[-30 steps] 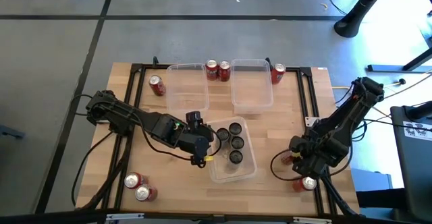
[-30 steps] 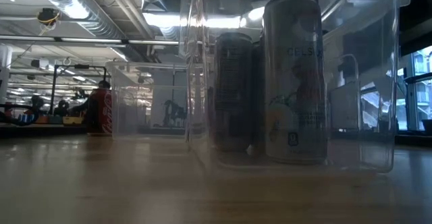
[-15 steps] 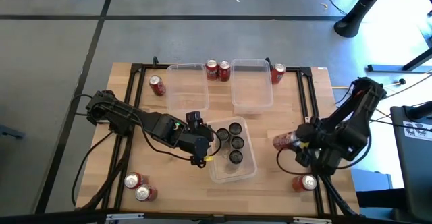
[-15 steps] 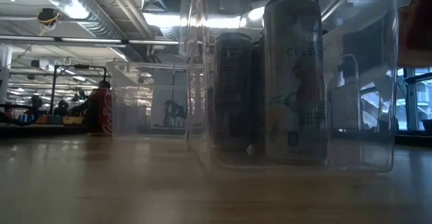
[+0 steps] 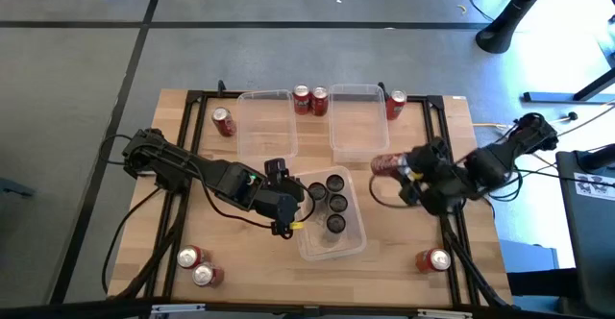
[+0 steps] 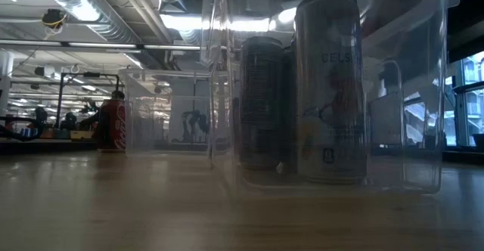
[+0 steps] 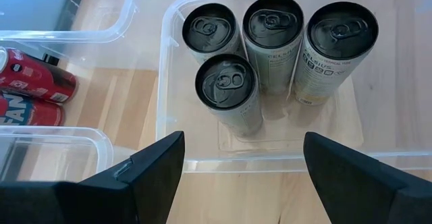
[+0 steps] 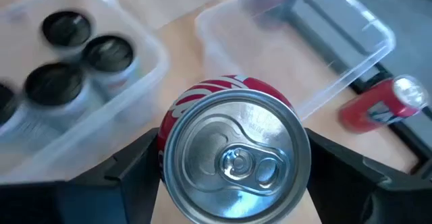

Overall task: Sort soda cans
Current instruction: Put the red/white soda can into the right transparent bin

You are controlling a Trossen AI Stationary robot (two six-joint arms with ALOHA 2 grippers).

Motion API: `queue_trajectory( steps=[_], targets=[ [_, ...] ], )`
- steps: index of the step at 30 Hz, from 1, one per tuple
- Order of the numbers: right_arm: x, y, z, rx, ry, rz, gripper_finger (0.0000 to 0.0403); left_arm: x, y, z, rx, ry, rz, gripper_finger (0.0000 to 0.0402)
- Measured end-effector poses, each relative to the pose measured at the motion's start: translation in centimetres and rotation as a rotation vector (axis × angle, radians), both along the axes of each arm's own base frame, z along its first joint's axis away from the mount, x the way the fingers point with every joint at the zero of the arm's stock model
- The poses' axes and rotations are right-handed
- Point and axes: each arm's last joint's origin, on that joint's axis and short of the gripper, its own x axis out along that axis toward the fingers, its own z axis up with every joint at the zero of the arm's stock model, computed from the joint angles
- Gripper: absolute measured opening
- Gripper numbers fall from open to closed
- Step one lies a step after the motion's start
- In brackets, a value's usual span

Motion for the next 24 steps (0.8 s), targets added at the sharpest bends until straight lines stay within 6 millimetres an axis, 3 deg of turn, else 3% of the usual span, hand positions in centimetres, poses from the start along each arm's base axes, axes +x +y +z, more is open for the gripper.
queue_trajectory(
  steps=[10,24],
  targets=[
    [3.2,-5.1,0.9,-0.095,-0.047,-0.115,0.0289,0.0,0.0,0.0,0.001,0.002,0.0,0.0292],
    [5.0,-12.7,1.4,-0.097,-0.063,-0.207,0.0289,0.0,0.0,0.0,0.0,0.002,0.0,0.0292]
  ],
)
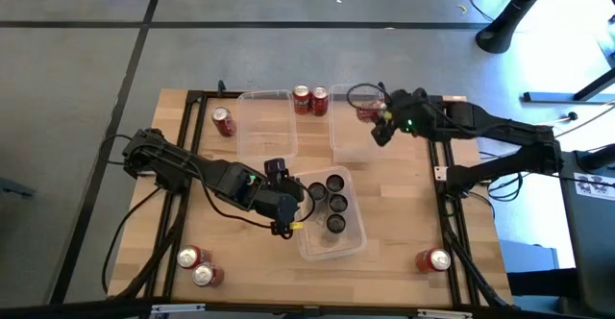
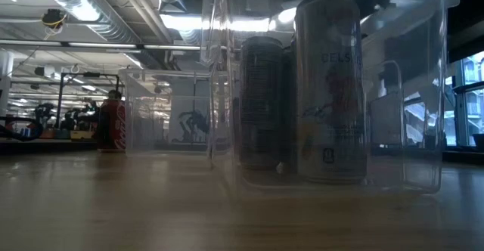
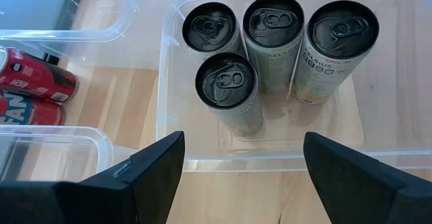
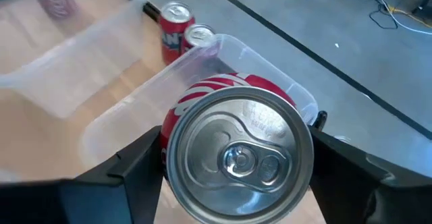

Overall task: Sort soda cans
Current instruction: Put the red/white soda can into the right transparent bin

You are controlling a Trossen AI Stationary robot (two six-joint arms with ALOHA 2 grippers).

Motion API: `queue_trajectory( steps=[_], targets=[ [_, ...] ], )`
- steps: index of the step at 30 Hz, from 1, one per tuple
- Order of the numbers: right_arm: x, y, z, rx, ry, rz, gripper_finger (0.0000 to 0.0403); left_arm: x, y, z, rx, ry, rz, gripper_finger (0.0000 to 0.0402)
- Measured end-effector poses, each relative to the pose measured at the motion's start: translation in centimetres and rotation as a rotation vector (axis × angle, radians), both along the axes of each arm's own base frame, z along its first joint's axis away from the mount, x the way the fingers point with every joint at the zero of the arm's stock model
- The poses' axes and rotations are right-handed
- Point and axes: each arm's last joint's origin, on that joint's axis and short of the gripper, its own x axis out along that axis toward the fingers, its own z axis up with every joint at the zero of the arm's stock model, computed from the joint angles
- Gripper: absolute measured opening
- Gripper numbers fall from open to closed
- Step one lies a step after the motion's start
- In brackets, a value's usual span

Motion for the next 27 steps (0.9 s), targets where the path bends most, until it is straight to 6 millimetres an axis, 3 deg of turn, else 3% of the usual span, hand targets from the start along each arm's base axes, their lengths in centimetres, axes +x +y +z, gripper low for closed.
queue_trajectory(
  steps=[14,27],
  targets=[
    [3.7,-7.9,-5.0,0.15,0.155,-0.076,0.0289,0.0,0.0,0.0,0.0,0.0,0.0,0.0292],
    [4.1,-13.7,-9.8,0.296,0.264,-0.131,0.0289,0.0,0.0,0.0,0.0,0.0,0.0,0.0292]
  ],
)
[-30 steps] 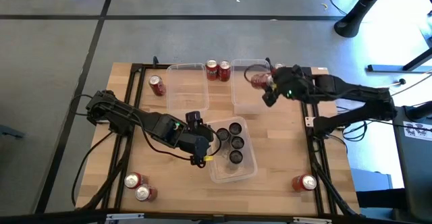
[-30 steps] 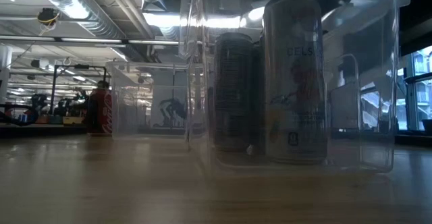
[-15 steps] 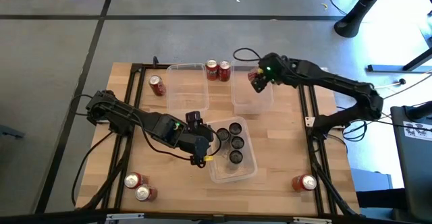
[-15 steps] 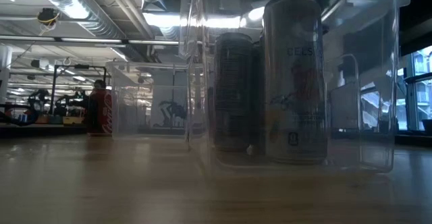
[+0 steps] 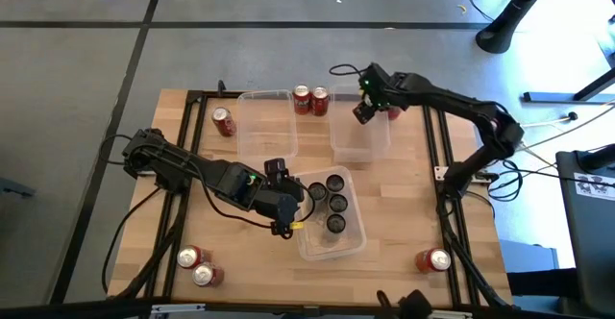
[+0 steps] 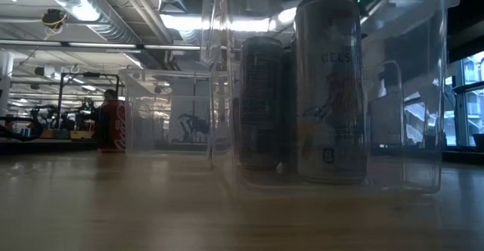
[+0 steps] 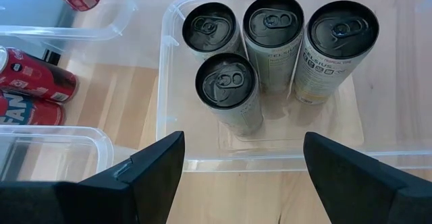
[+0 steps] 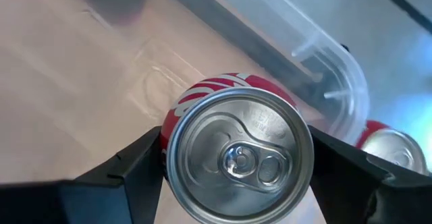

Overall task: Sort soda cans
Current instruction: Put the red/white soda can into the right transparent bin

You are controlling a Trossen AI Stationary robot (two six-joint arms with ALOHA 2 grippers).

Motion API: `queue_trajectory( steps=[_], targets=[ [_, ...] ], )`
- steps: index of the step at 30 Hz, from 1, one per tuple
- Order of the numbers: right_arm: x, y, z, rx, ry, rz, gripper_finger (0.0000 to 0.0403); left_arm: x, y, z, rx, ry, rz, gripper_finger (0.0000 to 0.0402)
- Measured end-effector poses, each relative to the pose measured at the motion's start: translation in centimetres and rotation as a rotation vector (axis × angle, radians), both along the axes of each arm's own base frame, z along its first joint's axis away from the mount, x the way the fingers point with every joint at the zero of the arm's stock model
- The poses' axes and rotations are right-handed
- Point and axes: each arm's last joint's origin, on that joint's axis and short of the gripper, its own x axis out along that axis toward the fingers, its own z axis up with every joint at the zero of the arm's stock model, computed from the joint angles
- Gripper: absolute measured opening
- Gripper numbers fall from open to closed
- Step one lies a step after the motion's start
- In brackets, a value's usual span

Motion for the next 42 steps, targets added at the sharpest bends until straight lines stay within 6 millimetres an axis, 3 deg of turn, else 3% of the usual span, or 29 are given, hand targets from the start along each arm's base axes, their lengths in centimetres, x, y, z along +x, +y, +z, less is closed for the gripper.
queue_trajectory(
  steps=[19,27,42],
  targets=[
    [2.1,-2.1,-4.1,0.055,0.031,0.007,0.0289,0.1,-0.1,0.0,0.001,-0.01,-0.007,0.0292],
    [2.3,-2.3,-4.6,0.053,0.038,0.004,0.0291,0.1,-0.1,0.0,0.0,-0.011,-0.007,0.0292],
    [2.2,-2.1,-4.9,0.076,0.072,0.034,0.0391,0.1,-0.1,0.0,-0.004,-0.013,0.0,0.0292]
  ],
)
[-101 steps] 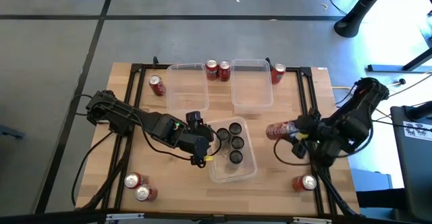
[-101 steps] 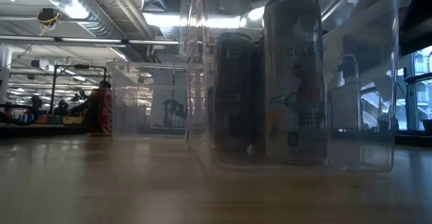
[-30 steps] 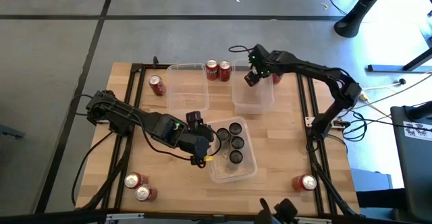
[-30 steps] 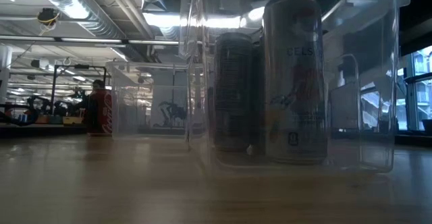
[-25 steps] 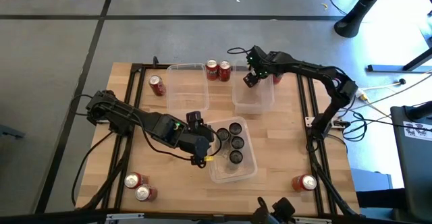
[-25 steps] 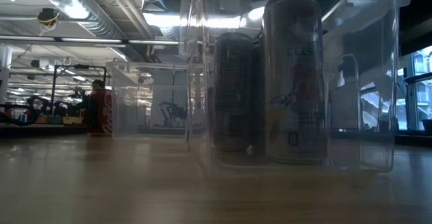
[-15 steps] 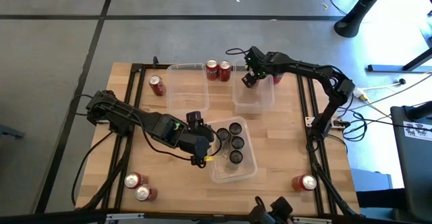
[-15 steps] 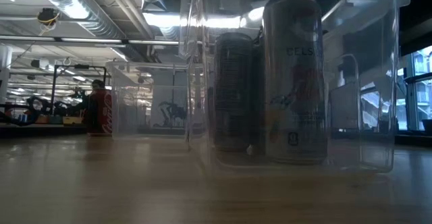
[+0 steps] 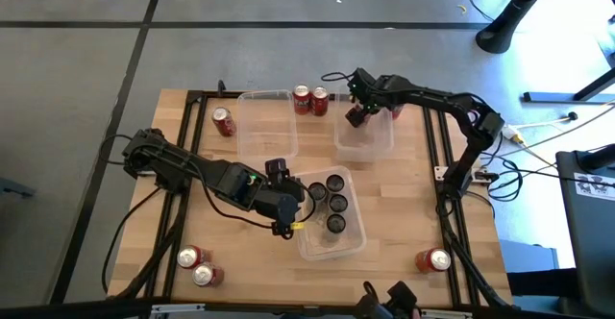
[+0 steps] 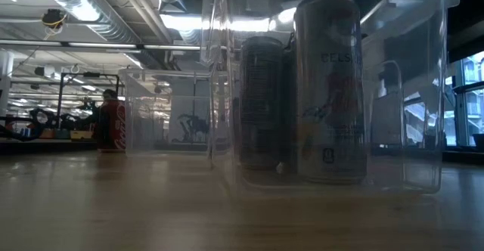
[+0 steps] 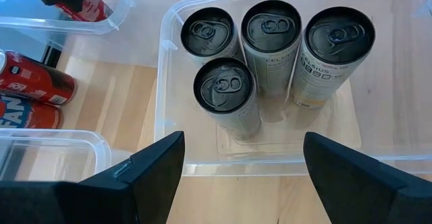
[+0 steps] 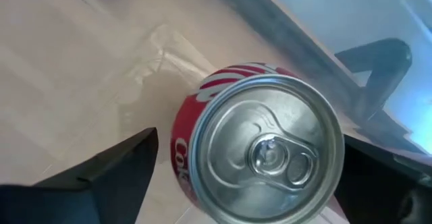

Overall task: Sort soda cans
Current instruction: Put the red/white soda can into the right transparent bin

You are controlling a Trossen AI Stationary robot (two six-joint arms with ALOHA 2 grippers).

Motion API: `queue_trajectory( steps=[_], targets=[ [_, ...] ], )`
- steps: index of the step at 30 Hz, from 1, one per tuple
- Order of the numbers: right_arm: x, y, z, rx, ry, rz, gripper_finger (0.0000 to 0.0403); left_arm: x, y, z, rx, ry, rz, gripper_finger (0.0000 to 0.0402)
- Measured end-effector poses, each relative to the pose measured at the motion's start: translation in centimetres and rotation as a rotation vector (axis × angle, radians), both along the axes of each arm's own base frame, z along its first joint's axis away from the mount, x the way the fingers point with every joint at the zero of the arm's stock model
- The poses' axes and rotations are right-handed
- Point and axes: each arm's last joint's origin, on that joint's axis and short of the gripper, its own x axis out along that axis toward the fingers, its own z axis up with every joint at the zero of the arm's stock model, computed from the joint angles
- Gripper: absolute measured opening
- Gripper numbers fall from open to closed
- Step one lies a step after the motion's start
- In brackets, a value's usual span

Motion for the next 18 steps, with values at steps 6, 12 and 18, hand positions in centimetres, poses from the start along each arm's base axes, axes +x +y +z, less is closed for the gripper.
queue_trajectory(
  steps=[6,12,18],
  targets=[
    [-0.5,0.4,1.5,-0.019,-0.036,0.007,0.0392,0.0,0.0,0.0,-0.002,-0.003,0.0,0.0292],
    [-2.0,1.5,4.2,-0.042,-0.069,0.023,0.0392,0.0,0.0,0.0,-0.002,-0.004,0.0,0.0292],
    [-4.4,4.5,7.0,0.023,-0.048,0.069,0.0392,0.0,0.0,0.0,-0.002,-0.006,0.0,0.0292]
  ],
)
